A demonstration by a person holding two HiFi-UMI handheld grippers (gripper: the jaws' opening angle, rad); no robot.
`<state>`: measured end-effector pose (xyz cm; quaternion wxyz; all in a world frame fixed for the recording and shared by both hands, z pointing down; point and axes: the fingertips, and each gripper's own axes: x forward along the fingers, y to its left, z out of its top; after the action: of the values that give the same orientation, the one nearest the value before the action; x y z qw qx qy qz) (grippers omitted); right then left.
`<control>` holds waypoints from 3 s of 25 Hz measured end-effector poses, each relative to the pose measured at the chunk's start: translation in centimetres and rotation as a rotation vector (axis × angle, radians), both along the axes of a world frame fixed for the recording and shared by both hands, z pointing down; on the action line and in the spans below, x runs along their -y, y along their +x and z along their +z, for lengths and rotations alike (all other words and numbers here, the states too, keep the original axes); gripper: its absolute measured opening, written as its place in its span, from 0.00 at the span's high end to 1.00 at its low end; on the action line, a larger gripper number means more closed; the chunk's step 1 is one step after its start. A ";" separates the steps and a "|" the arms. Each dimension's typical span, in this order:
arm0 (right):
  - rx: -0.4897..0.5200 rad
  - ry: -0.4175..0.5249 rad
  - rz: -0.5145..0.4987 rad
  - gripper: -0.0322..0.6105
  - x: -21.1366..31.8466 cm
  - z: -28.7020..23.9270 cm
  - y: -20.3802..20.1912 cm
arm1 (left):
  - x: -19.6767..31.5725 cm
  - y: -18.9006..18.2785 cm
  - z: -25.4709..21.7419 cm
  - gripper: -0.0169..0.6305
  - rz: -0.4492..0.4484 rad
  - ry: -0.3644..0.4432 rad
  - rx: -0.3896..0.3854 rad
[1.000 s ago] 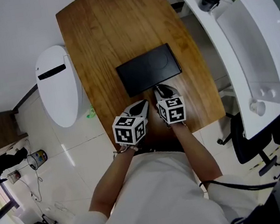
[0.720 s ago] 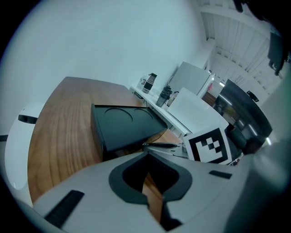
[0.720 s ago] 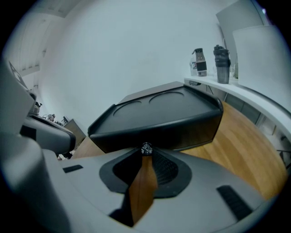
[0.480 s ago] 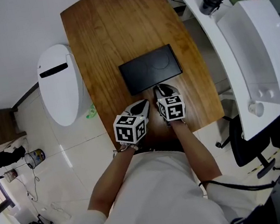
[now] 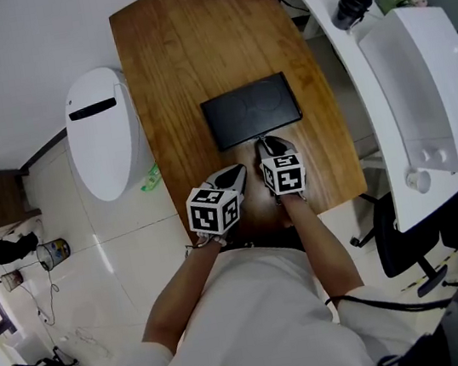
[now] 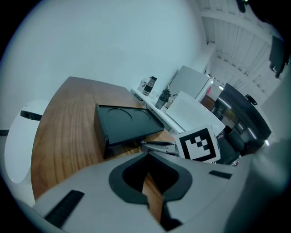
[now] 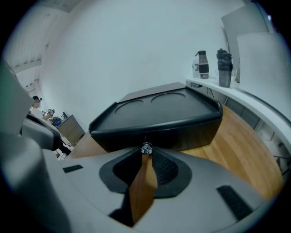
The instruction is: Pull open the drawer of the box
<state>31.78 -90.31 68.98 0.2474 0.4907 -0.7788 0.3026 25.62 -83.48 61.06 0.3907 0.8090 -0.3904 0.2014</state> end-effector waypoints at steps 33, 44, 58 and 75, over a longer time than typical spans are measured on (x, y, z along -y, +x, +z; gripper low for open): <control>0.013 -0.017 0.022 0.85 -3.1 0.2 1.0 | -2.3 0.1 0.2 0.97 -0.004 -0.018 -0.013; 0.011 -0.028 0.035 0.85 -4.8 0.4 1.4 | -3.5 0.4 0.2 0.97 0.003 -0.025 -0.019; 0.010 -0.039 0.049 0.85 -6.4 0.4 1.8 | -4.2 0.8 0.0 0.97 0.014 -0.026 -0.027; 0.012 -0.053 0.067 0.85 -8.3 0.7 2.3 | -5.4 1.3 0.1 0.97 0.042 -0.026 -0.027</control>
<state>34.10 -81.99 69.68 0.2456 0.5078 -0.7552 0.3341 26.90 -78.09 61.14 0.4021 0.8145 -0.3654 0.2036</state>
